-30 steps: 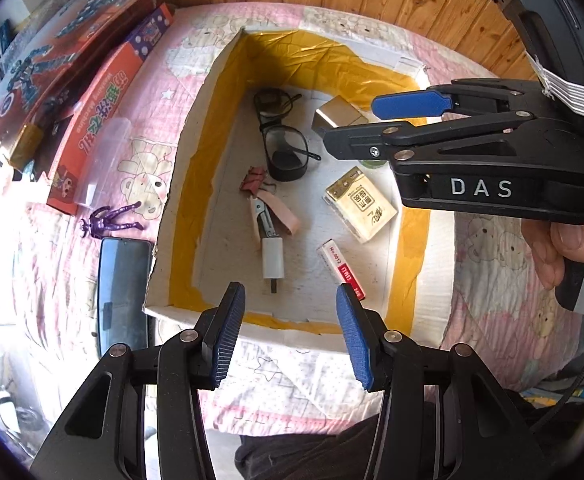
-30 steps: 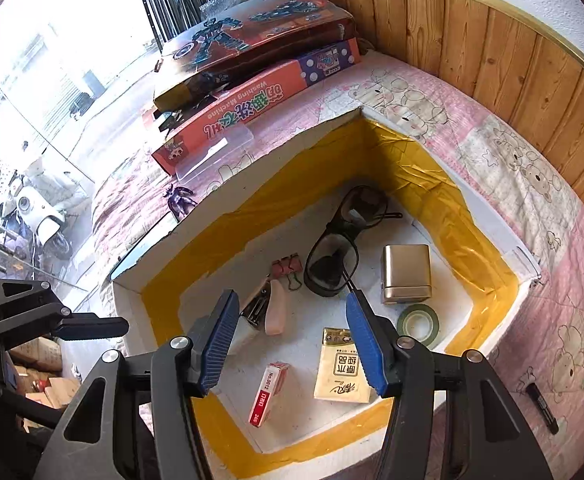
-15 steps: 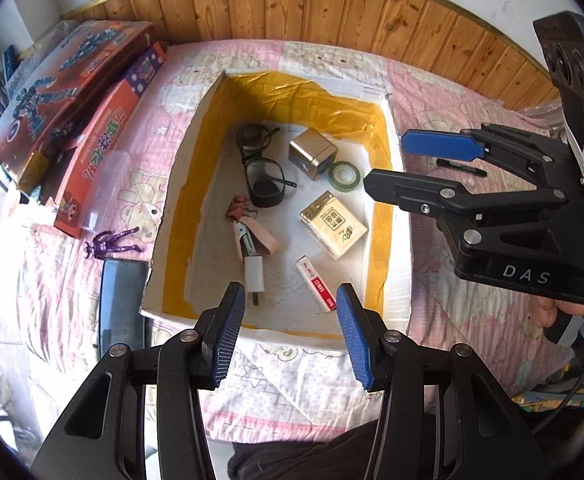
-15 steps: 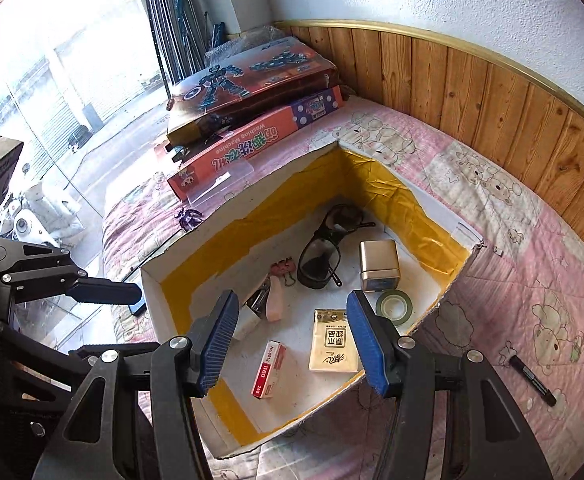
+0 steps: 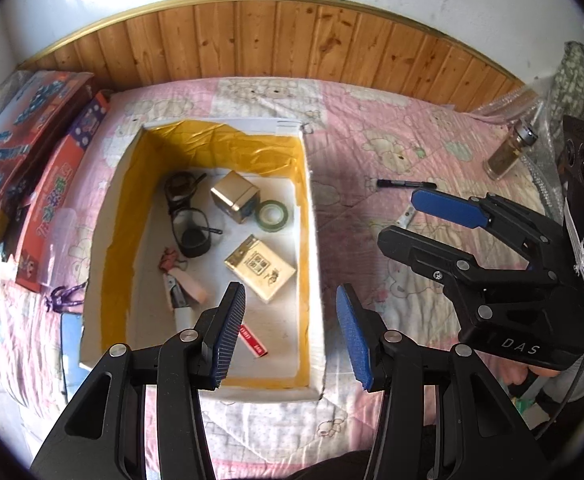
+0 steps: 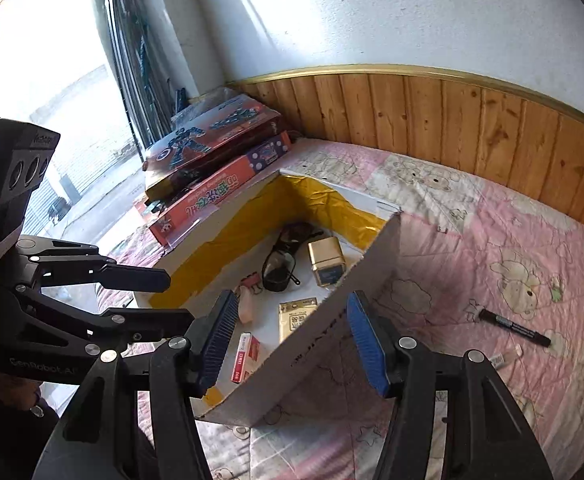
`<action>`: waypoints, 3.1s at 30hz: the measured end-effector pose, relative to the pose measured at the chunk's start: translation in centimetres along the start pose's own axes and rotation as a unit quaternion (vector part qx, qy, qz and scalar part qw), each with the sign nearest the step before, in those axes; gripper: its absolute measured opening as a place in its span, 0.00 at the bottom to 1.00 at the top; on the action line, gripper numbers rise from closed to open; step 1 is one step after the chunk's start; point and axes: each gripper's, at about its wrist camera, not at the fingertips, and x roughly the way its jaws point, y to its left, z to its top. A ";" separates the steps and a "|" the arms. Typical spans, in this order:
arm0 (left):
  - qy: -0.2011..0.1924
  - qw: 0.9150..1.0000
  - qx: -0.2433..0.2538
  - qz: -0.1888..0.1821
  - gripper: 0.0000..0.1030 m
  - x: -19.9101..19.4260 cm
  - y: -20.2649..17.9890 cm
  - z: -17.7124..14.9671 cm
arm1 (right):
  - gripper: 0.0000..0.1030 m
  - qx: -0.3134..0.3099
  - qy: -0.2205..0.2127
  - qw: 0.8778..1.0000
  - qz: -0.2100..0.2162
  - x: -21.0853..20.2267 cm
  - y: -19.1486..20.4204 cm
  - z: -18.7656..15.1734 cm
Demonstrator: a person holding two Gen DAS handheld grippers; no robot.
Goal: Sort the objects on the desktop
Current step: 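Withdraw both open tools from the box toward the marker and tube on the bedspread, then grasp the black marker with the left tool while the right tool grasps the clear white-capped tube, then carry the marker in the left tool while the right tool carries the tube over the box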
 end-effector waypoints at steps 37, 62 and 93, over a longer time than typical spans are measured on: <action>0.148 0.957 0.222 -0.119 0.48 26.1 -18.4 15.8 | 0.12 0.299 0.090 0.922 -0.227 6.0 -25.0 -10.3; 0.168 0.964 0.160 -0.126 0.12 24.3 -18.5 12.7 | 0.12 0.319 0.058 0.931 -0.168 0.4 -24.3 -11.8; 0.072 0.987 0.070 -0.123 0.12 7.3 -9.0 1.4 | 0.12 0.180 0.055 0.969 -0.161 -3.3 -9.9 -9.5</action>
